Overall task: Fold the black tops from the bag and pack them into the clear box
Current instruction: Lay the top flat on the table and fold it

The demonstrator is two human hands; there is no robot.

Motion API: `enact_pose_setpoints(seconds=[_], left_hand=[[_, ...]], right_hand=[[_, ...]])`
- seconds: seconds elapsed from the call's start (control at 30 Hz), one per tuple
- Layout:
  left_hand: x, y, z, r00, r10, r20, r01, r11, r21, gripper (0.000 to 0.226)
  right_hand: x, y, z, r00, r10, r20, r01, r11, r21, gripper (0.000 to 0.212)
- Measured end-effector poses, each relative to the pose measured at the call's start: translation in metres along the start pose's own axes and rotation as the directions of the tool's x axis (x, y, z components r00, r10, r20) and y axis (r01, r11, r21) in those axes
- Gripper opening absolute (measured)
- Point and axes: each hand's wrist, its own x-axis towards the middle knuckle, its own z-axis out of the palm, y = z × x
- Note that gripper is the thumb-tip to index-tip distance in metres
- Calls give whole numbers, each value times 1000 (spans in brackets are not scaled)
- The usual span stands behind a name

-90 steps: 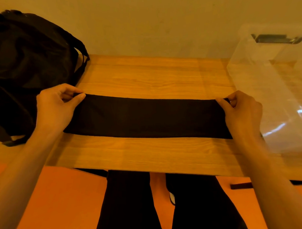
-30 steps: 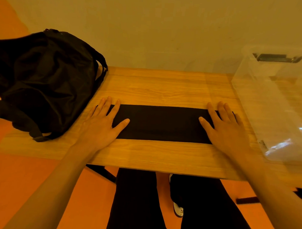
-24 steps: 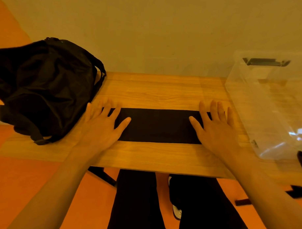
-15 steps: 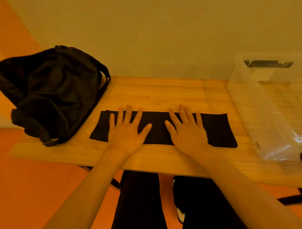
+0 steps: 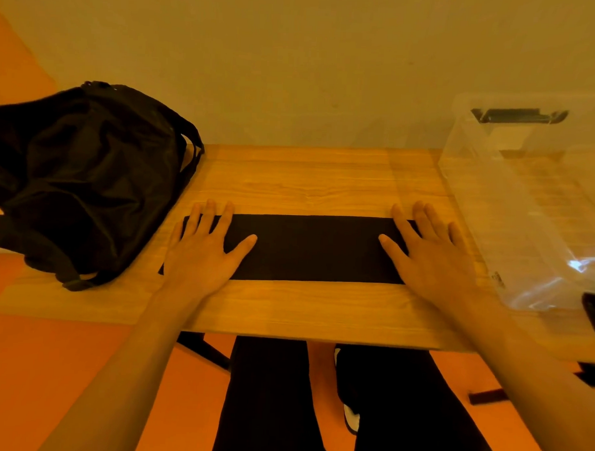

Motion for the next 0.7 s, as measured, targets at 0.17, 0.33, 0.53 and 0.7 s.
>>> enact_pose_setpoints(seconds=[0.17, 0.33, 0.53, 0.7], left_hand=[[5, -3, 0, 1000, 19, 14, -19, 1000, 14, 91], [16, -3, -7, 997, 66, 37, -67, 997, 41, 92], [-17, 34, -23, 992, -39, -123, 23, 991, -132, 84], [-17, 54, -4, 984, -170, 50, 176, 970, -168, 84]], right_hand=[[-3, -1, 3, 1000, 13, -2, -13, 1000, -9, 80], [-17, -11, 0, 998, 62, 30, -62, 998, 0, 83], [-8, -40, -32, 973, -229, 21, 230, 971, -70, 87], [26, -32, -27, 742, -606, 286, 634, 774, -7, 80]])
